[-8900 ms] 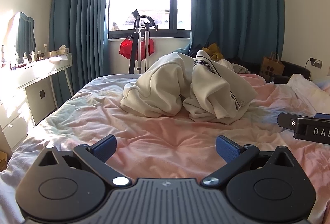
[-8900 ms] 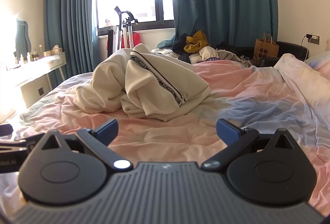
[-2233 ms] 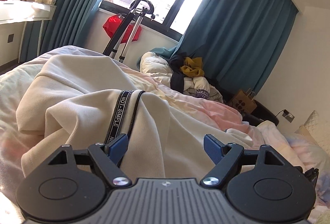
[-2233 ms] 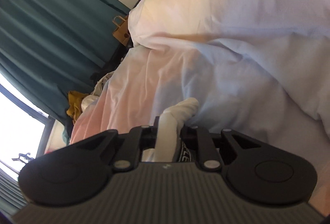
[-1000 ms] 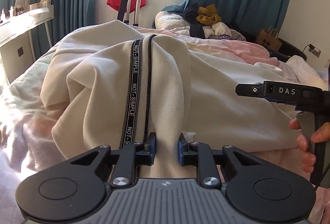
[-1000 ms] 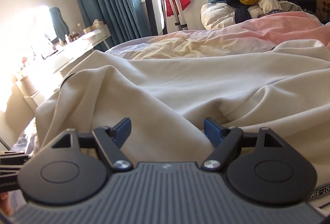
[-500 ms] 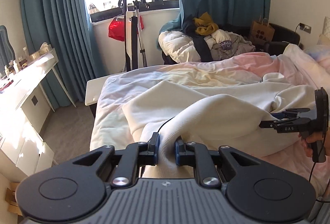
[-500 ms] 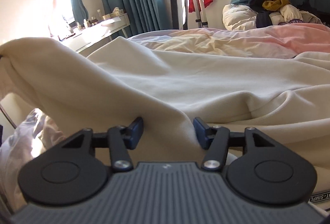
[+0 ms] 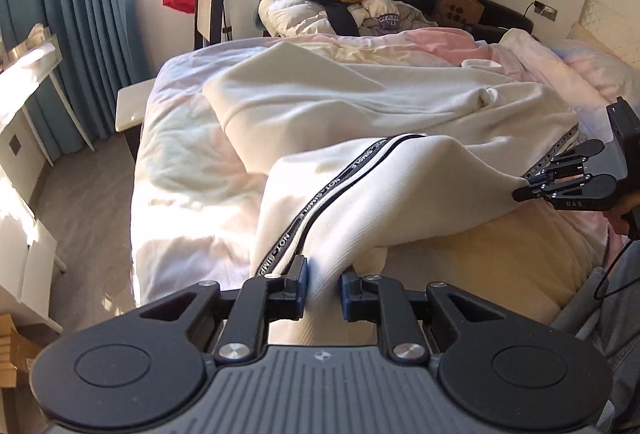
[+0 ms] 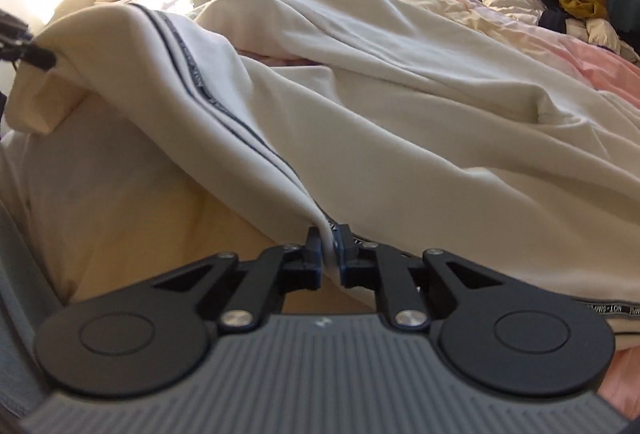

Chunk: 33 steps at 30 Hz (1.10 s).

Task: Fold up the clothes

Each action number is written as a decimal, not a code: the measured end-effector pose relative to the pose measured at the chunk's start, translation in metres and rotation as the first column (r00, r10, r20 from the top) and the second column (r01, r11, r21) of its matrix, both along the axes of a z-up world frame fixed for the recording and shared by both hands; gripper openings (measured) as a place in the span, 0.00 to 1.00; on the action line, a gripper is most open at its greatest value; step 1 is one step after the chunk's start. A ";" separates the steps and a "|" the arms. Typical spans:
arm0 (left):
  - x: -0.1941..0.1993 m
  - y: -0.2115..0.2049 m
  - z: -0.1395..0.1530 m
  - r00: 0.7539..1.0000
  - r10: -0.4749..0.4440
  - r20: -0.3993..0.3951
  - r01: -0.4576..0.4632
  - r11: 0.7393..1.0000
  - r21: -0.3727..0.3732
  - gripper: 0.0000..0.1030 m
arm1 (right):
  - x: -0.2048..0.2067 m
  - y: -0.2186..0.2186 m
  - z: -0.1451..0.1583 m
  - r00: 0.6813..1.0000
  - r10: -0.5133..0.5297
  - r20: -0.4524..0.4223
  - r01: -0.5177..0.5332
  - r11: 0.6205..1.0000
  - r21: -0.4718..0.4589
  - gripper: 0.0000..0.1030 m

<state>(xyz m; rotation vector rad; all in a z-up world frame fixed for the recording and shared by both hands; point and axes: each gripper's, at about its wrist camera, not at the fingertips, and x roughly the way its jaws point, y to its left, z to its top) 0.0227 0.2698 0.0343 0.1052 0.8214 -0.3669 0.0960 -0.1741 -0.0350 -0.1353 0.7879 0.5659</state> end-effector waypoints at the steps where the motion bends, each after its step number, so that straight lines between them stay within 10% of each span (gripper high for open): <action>1: -0.009 0.001 -0.006 1.000 0.022 0.007 -0.021 0.999 -0.031 0.24 | -0.002 -0.003 0.001 1.000 -0.014 -0.021 0.014 1.000 0.016 0.13; 5: -0.041 0.005 -0.009 0.996 0.073 0.042 -0.067 0.990 -0.125 0.59 | -0.012 -0.023 0.011 0.993 -0.073 -0.095 0.084 0.990 0.115 0.19; 12: -0.059 -0.026 0.037 0.980 0.060 0.191 -0.033 0.989 -0.143 0.80 | -0.022 -0.158 0.052 0.937 -0.316 -0.149 0.349 0.844 0.407 0.31; 17: -0.046 -0.090 0.054 0.961 -0.043 0.273 0.076 0.991 -0.114 0.85 | -0.004 -0.271 0.044 0.775 -0.597 -0.204 0.622 0.667 0.410 0.39; 22: -0.013 -0.181 0.042 0.955 -0.170 0.243 0.200 0.974 -0.106 0.85 | 0.014 -0.376 0.007 0.577 -0.726 -0.375 0.794 0.389 0.467 0.47; 26: 0.019 -0.267 0.012 0.934 -0.298 0.200 0.322 0.941 -0.106 0.85 | 0.033 -0.429 -0.028 0.450 -0.759 -0.470 0.837 0.174 0.519 0.73; 29: 0.048 -0.328 -0.035 0.907 -0.398 0.136 0.412 0.907 -0.091 0.82 | 0.053 -0.457 -0.064 0.408 -0.718 -0.564 0.840 0.052 0.541 0.74; 33: 0.076 -0.385 -0.094 0.870 -0.485 0.087 0.491 0.869 -0.058 0.77 | 0.084 -0.468 -0.095 0.430 -0.692 -0.581 0.823 0.036 0.567 0.74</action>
